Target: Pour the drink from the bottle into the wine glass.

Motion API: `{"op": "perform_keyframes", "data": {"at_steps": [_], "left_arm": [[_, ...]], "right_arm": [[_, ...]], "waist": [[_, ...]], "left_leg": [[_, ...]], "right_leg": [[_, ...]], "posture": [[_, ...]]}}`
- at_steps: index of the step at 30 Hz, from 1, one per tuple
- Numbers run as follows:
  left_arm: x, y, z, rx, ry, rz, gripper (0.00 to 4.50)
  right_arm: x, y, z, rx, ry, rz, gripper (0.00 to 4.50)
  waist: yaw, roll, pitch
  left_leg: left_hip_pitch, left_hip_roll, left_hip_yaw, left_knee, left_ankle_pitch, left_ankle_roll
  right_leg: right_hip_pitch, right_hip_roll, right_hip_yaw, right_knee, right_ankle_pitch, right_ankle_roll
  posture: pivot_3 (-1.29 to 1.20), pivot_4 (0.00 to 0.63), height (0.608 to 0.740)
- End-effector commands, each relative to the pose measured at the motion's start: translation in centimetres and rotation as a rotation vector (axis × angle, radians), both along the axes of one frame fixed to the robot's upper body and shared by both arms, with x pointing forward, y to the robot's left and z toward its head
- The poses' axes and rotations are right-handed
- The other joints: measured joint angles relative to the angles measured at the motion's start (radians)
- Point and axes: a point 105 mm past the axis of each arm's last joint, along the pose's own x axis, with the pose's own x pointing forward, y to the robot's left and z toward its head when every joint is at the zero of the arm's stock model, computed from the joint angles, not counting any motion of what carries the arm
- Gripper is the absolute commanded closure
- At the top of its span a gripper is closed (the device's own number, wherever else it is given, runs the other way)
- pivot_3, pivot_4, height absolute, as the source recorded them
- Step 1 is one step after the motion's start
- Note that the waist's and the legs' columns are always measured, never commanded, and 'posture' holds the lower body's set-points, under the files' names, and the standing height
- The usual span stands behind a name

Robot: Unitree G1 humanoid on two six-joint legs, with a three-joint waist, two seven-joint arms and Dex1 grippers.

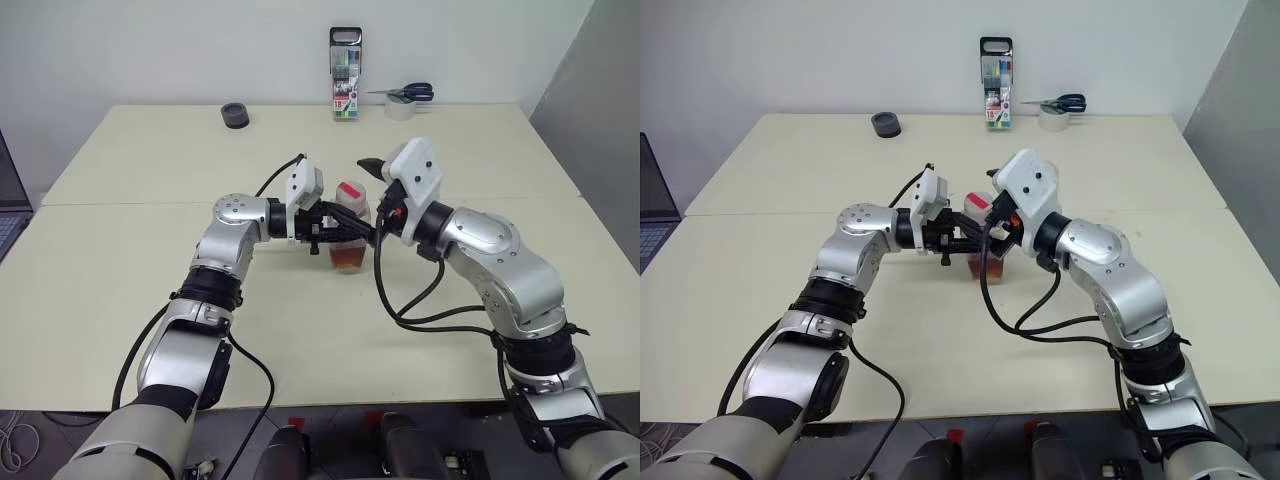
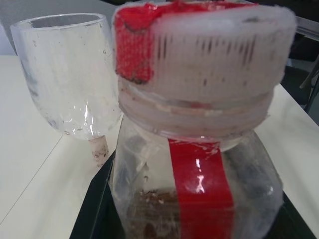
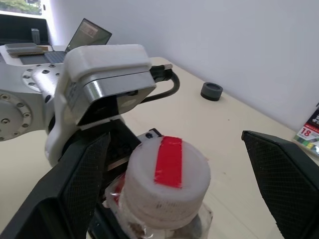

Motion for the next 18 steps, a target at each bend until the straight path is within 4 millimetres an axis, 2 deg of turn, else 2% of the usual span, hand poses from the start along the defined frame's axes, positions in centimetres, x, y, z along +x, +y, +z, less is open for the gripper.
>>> {"op": "perform_keyframes", "data": {"at_steps": [1, 18], "left_arm": [[-0.2, -0.4, 1.8, -0.035, -0.063, -0.019, 2.81], [-0.3, -0.2, 1.5, -0.027, -0.062, -0.019, 2.81]], "right_arm": [[-0.3, -0.5, 2.0, 0.044, -0.063, -0.012, 0.00], [-0.5, -2.0, 1.4, 0.072, -0.006, -0.039, 0.00]], "waist": [[0.000, 0.000, 0.000], [0.000, 0.000, 0.000]], "left_leg": [[0.000, 0.000, 0.000, 0.000, 0.000, 0.000], [0.000, 0.000, 0.000, 0.000, 0.000, 0.000]], "right_leg": [[0.000, 0.000, 0.000, 0.000, 0.000, 0.000], [0.000, 0.000, 0.000, 0.000, 0.000, 0.000]], "posture": [[0.00, 0.150, 0.740], [0.00, 0.150, 0.740]]}}
